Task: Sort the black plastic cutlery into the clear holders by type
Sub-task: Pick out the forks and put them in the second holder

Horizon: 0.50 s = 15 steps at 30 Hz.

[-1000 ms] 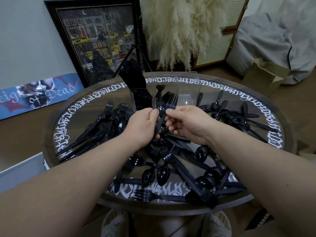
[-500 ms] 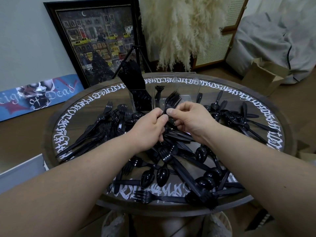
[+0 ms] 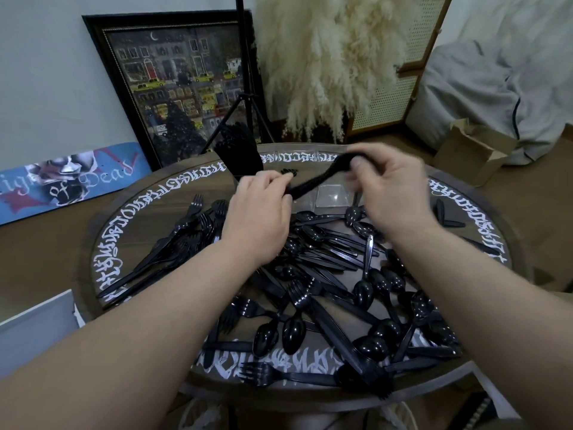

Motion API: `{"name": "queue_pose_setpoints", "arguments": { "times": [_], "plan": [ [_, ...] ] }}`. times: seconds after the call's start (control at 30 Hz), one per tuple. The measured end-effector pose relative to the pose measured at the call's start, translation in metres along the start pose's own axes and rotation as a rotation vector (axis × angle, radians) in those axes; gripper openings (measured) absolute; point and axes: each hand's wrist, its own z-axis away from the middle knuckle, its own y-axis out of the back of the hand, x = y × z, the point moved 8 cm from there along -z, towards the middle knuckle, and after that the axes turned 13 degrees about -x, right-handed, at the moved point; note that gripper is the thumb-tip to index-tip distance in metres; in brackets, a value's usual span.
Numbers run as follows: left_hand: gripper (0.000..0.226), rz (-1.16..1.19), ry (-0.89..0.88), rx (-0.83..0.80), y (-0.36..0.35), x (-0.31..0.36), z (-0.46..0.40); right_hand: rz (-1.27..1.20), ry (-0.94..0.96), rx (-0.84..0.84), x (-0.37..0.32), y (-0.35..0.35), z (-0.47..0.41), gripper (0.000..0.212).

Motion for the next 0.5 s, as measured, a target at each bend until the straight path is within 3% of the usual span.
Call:
{"name": "queue_pose_setpoints", "arguments": {
  "times": [0.1, 0.2, 0.37, 0.5],
  "plan": [
    [0.052, -0.121, 0.046, -0.044, -0.007, -0.006, -0.005, 0.179, 0.210, 0.210, -0.025, 0.029, -0.008, 0.022],
    [0.059, -0.164, 0.084, -0.116, -0.018, -0.012, -0.012, 0.379, 0.377, 0.245, -0.040, 0.022, -0.014, 0.024],
    [0.063, -0.193, 0.096, -0.154, -0.032, -0.016, -0.019, 0.619, 0.448, 0.059, -0.020, -0.024, -0.031, 0.024],
    [0.064, -0.196, 0.090, -0.140, -0.034, -0.018, -0.021, 0.748, 0.297, -0.186, 0.009, -0.055, -0.048, 0.030]
  ]
}}
